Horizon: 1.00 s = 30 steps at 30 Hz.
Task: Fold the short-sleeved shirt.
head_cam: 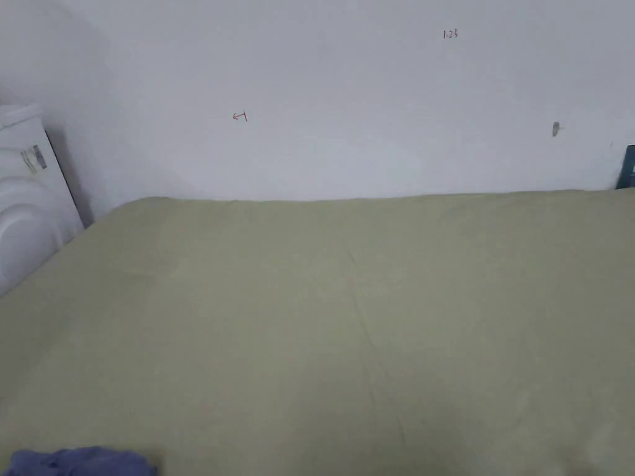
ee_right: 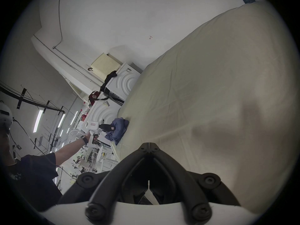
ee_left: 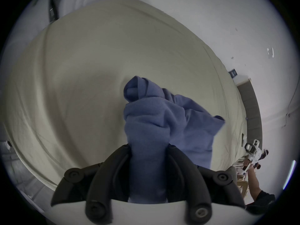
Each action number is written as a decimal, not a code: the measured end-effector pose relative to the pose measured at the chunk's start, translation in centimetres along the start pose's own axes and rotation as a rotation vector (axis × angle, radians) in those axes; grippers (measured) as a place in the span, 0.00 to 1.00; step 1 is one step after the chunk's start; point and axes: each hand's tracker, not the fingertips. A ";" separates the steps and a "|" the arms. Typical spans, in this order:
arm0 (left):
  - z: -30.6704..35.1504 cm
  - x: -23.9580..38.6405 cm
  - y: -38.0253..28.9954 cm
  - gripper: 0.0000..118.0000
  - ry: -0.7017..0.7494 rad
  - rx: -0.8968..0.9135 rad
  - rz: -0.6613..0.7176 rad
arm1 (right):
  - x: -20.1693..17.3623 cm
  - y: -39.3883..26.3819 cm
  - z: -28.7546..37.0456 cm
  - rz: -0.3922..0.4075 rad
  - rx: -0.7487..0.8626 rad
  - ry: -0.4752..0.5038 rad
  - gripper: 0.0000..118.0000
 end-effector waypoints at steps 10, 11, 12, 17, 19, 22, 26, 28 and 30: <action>5.5 2.9 -2.3 0.77 0.054 0.198 -0.029 | -2.7 1.3 2.9 0.079 -0.004 -0.037 0.00; 7.6 4.5 -2.6 0.77 0.124 0.222 -0.040 | -3.0 1.7 3.5 0.086 -0.002 -0.050 0.00; 9.1 5.7 -2.5 0.77 0.172 0.240 -0.058 | -3.4 2.1 4.3 0.112 0.002 -0.082 0.00; 14.3 18.0 -4.3 0.77 0.359 0.487 -0.273 | -5.9 4.8 7.4 0.269 0.043 -0.224 0.00; 13.5 22.9 -5.6 0.77 0.331 0.536 -0.312 | -7.0 5.7 8.0 0.339 0.079 -0.262 0.00; 11.5 31.9 -8.7 0.77 0.274 0.638 -0.438 | -9.0 6.8 8.3 0.389 0.124 -0.357 0.00; 7.4 41.0 -12.6 0.77 0.204 0.758 -0.504 | -12.2 7.2 8.3 0.495 0.214 -0.552 0.01; 6.3 43.8 -14.3 0.76 0.151 0.777 -0.491 | -13.4 6.9 8.4 0.524 0.271 -0.626 0.01; 5.6 46.5 -16.4 0.70 0.101 0.801 -0.483 | -14.8 6.2 8.6 0.566 0.326 -0.681 0.01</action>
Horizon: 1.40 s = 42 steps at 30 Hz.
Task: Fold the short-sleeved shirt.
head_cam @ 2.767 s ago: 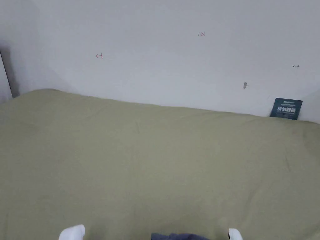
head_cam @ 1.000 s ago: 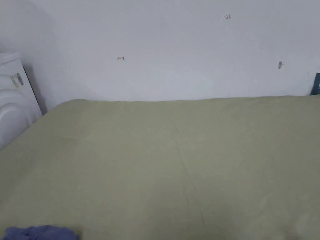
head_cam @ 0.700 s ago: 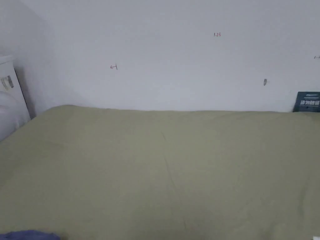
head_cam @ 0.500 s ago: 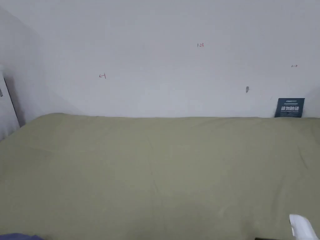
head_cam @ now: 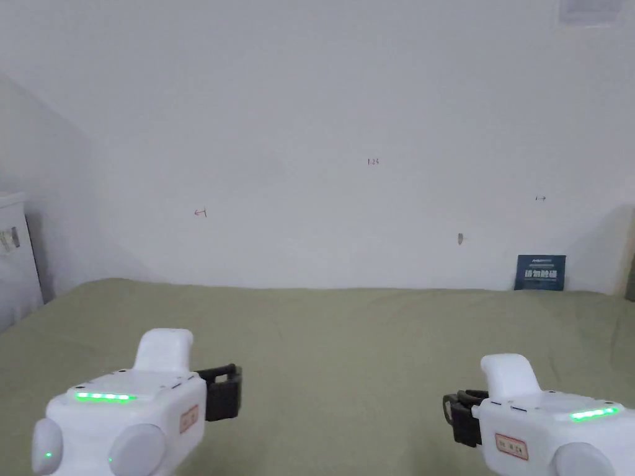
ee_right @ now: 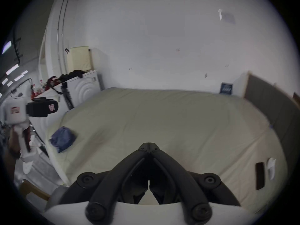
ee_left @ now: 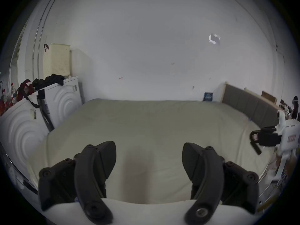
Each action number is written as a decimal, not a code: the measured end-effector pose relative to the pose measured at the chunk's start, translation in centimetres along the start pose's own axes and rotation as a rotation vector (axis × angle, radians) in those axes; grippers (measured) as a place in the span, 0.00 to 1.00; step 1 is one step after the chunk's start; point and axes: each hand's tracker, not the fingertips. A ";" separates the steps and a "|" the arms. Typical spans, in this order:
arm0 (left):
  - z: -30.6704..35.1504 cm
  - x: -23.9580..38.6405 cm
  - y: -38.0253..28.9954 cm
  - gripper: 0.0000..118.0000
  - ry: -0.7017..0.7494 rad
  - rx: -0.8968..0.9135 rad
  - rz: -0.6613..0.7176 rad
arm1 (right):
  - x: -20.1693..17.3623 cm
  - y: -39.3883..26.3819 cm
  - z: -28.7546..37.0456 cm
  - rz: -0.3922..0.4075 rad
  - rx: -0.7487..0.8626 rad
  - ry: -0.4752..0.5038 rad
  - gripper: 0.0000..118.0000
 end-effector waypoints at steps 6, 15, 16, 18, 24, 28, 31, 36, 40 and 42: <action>1.9 5.8 -1.0 0.00 0.001 0.106 0.018 | -3.1 0.0 3.5 0.031 0.114 -0.117 0.01; 5.0 8.6 -2.2 0.00 0.126 0.169 -0.040 | -5.7 -1.9 4.6 0.031 0.200 -0.321 0.01; 5.2 8.6 -2.4 0.00 0.127 0.172 -0.051 | -5.8 -2.1 4.5 0.042 0.215 -0.345 0.01; 5.5 9.0 -2.8 0.00 0.131 0.174 -0.062 | -5.8 -2.4 4.4 0.043 0.242 -0.359 0.01; 5.4 8.9 -3.2 0.11 0.128 0.164 -0.037 | -5.8 -1.7 5.2 0.066 0.297 -0.387 0.45; 5.6 8.7 -3.2 1.00 0.129 0.165 -0.021 | -5.4 -1.6 5.4 0.046 0.298 -0.406 1.00; 7.1 8.6 -2.7 1.00 0.136 0.212 -0.032 | -5.1 -3.3 6.4 0.032 0.344 -0.392 1.00; 7.6 8.2 -4.0 1.00 0.151 0.224 -0.031 | -4.7 -5.2 7.5 -0.035 0.368 -0.362 1.00; 6.9 7.8 -4.7 1.00 0.153 0.192 -0.014 | -4.4 -5.3 8.0 -0.066 0.365 -0.375 1.00; 6.5 7.6 -4.7 1.00 0.153 0.187 -0.009 | -4.3 -4.6 7.9 -0.067 0.371 -0.375 1.00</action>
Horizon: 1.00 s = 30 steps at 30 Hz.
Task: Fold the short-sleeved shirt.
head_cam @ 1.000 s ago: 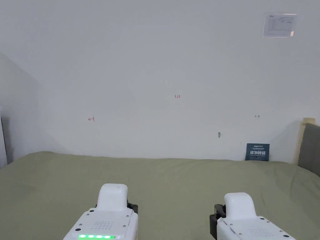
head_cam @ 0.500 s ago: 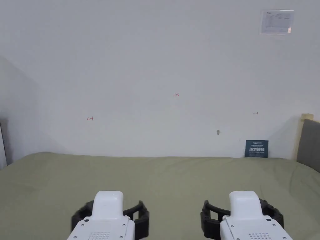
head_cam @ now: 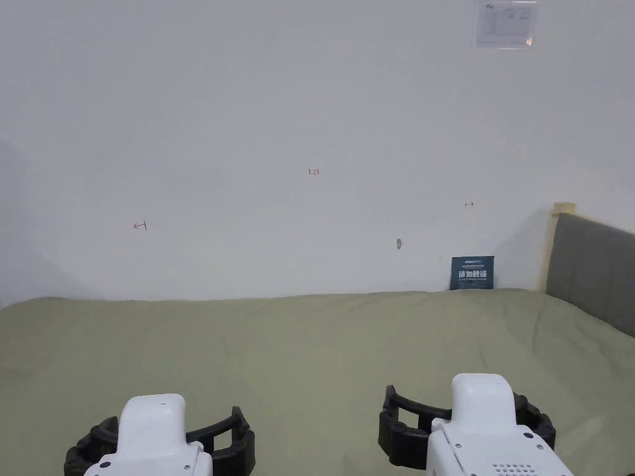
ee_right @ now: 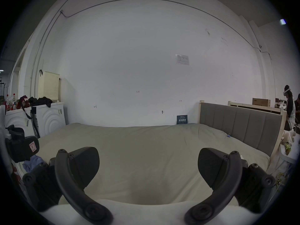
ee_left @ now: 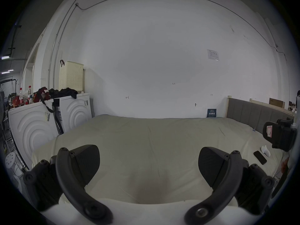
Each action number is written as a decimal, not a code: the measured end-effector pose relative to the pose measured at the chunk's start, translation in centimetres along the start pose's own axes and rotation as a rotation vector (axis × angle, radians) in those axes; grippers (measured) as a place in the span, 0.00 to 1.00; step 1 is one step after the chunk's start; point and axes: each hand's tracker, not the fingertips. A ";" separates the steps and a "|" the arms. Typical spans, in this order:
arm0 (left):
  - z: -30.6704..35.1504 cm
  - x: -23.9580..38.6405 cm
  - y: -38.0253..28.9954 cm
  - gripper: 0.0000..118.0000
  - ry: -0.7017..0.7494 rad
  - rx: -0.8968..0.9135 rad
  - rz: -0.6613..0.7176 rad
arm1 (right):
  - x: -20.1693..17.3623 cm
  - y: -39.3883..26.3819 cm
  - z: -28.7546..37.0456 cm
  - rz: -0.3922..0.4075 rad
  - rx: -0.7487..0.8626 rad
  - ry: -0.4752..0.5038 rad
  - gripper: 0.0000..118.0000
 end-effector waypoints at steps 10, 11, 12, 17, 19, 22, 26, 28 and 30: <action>0.5 1.4 2.3 1.00 -0.041 0.035 0.000 | -0.5 1.9 0.3 -0.013 0.037 0.067 1.00; 0.4 1.3 2.3 1.00 -0.048 0.038 -0.005 | -0.5 2.2 0.3 -0.020 0.044 0.074 1.00; 0.5 1.4 2.5 1.00 -0.055 0.043 -0.008 | -0.6 2.6 0.3 -0.028 0.053 0.076 1.00; 1.0 1.7 3.4 1.00 -0.068 0.067 -0.005 | -1.0 4.2 1.0 -0.068 0.100 0.081 1.00; 1.0 1.4 3.7 1.00 -0.069 0.065 0.005 | -0.8 4.9 1.0 -0.107 0.095 0.105 1.00; 1.1 1.4 4.2 1.00 -0.068 0.064 0.008 | -0.7 5.8 0.9 -0.130 0.083 0.101 1.00; 1.1 1.0 4.9 1.00 -0.074 0.064 0.009 | -0.6 7.1 0.5 -0.140 0.093 0.104 1.00; 1.1 1.0 5.3 1.00 -0.074 0.065 0.009 | -0.6 7.9 0.2 -0.138 0.077 0.129 1.00; 1.1 1.0 5.8 1.00 -0.079 0.068 0.009 | -0.8 8.7 0.0 -0.127 0.065 0.141 1.00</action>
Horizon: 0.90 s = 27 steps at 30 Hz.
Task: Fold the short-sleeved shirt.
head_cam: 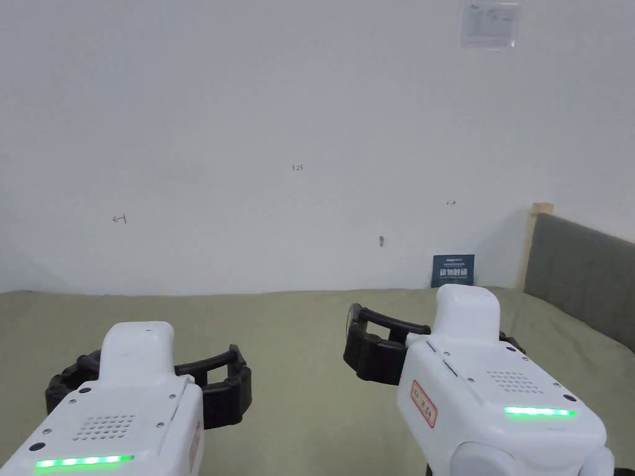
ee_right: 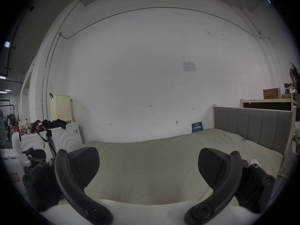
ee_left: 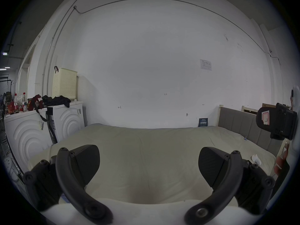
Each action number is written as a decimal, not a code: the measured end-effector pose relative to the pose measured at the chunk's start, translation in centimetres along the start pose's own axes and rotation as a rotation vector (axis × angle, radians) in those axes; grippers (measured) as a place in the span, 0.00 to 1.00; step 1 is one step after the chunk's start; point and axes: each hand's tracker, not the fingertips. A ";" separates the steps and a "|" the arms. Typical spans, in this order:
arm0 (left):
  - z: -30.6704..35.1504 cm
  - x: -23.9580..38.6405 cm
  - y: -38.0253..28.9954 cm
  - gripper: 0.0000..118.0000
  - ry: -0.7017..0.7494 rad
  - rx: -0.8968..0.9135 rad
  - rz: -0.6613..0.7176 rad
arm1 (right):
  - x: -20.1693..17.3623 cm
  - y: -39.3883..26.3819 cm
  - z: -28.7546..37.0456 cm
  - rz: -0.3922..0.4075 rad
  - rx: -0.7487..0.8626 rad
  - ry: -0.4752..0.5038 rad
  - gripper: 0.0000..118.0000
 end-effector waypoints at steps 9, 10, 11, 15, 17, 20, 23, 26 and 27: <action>-0.3 0.6 2.4 1.00 -0.026 0.018 -0.017 | -0.8 2.6 -0.2 0.034 -0.048 -0.035 1.00; -0.3 0.6 2.6 1.00 -0.030 0.019 -0.009 | -0.8 2.7 -0.2 0.035 -0.038 -0.038 1.00; -0.3 0.6 2.7 1.00 -0.034 0.016 0.006 | -0.8 2.7 -0.2 0.033 -0.032 -0.035 1.00; -0.5 0.4 3.1 1.00 -0.030 -0.010 0.035 | -0.5 3.0 -0.2 0.023 -0.037 -0.029 1.00; -0.4 0.2 3.2 1.00 -0.026 -0.006 0.037 | -0.4 3.1 -0.1 0.023 -0.030 -0.031 1.00; -0.1 0.1 3.7 1.00 -0.005 0.010 0.028 | -0.4 3.6 -0.2 0.034 -0.038 -0.056 1.00; 0.2 -0.1 4.0 1.00 -0.012 0.018 0.035 | -0.4 4.0 -0.5 0.031 -0.094 -0.076 1.00; 0.4 0.0 4.0 1.00 -0.009 0.023 0.028 | -0.5 3.9 -0.5 0.040 -0.106 -0.069 1.00; 0.4 0.0 4.0 1.00 -0.011 0.025 0.025 | -0.5 3.8 -0.5 0.038 -0.105 -0.066 1.00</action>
